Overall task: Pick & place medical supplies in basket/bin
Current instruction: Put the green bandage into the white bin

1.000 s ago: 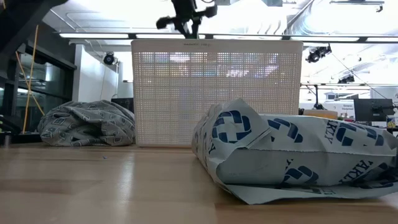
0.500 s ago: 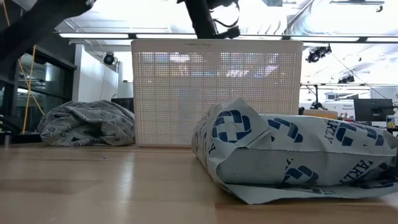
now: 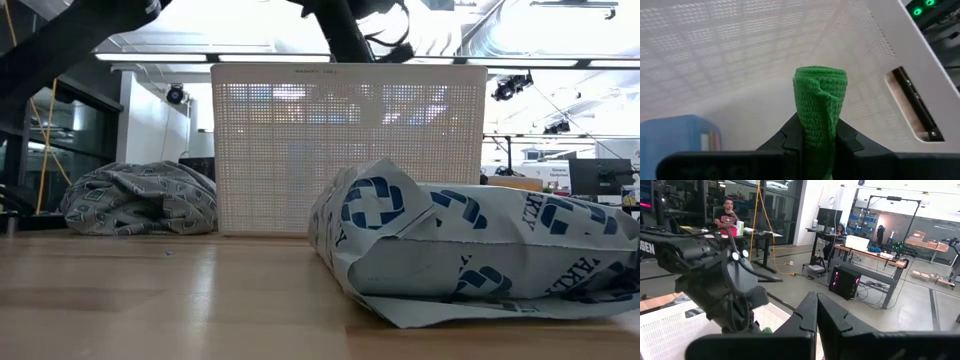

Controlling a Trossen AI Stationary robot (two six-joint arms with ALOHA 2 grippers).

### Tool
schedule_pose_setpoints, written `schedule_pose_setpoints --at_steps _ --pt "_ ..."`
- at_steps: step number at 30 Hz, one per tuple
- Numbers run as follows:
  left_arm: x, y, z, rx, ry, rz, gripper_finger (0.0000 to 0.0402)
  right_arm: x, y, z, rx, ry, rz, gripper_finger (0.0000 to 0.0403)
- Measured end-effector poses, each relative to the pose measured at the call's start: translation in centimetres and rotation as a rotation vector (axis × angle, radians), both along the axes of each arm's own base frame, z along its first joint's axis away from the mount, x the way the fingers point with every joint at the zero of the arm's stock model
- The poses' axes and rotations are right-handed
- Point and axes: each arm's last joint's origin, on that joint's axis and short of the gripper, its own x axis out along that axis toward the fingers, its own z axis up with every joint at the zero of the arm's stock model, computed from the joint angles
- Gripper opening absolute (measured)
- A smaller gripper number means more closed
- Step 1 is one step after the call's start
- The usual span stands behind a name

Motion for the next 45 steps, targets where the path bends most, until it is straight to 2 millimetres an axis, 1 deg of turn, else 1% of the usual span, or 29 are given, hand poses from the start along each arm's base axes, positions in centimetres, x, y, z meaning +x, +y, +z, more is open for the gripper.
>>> schedule_pose_setpoints --at_steps 6,9,11,14,19,21,23,25,27,30,34,40,45 --pt "0.8 -0.4 -1.3 -0.001 0.03 -0.029 0.0084 0.0 0.0 0.0 0.001 -0.001 0.0 0.0" --pt "0.8 -0.5 -2.2 -0.014 0.081 -0.036 0.0083 0.0 0.0 0.0 0.001 -0.002 0.0 0.0" --pt "0.8 -0.5 -2.6 -0.026 0.107 -0.043 0.009 0.0 0.0 0.0 0.001 -0.002 0.0 0.0" --pt "0.6 -0.6 -2.7 -0.034 0.13 -0.045 0.0096 0.0 0.0 0.0 0.001 -0.002 0.0 0.0" --pt "0.6 -0.6 -3.5 -0.046 0.17 -0.045 0.0084 0.0 0.0 0.0 0.001 -0.001 0.0 0.0" --pt "1.0 -0.5 -4.0 -0.045 0.163 -0.046 0.0083 0.0 0.0 0.0 0.001 -0.001 0.0 0.0" --pt "0.9 -0.4 -4.7 -0.065 0.199 -0.051 0.0088 0.0 0.0 0.0 0.0 -0.001 0.001 0.0" --pt "1.4 -0.4 -5.5 -0.073 0.193 -0.057 0.0094 0.0 0.0 0.0 0.001 -0.001 0.0 0.0" --pt "1.3 -0.4 -5.9 -0.101 0.22 -0.065 0.0096 0.0 0.0 0.0 0.001 -0.001 0.0 0.0" --pt "1.7 -0.4 -6.0 -0.094 0.193 -0.069 0.0093 0.0 0.0 0.0 0.001 0.0 -0.002 0.0" --pt "1.7 -0.4 -6.5 -0.103 0.215 -0.073 0.0089 0.0 0.0 0.0 0.001 0.0 -0.003 0.0" --pt "1.7 -0.4 -6.5 -0.103 0.213 -0.074 0.0111 0.0 0.0 0.0 0.0 0.002 -0.003 0.0" --pt "1.7 -0.4 -6.4 -0.105 0.211 -0.075 0.0115 0.0 0.0 0.0 0.0 0.002 -0.002 0.0"
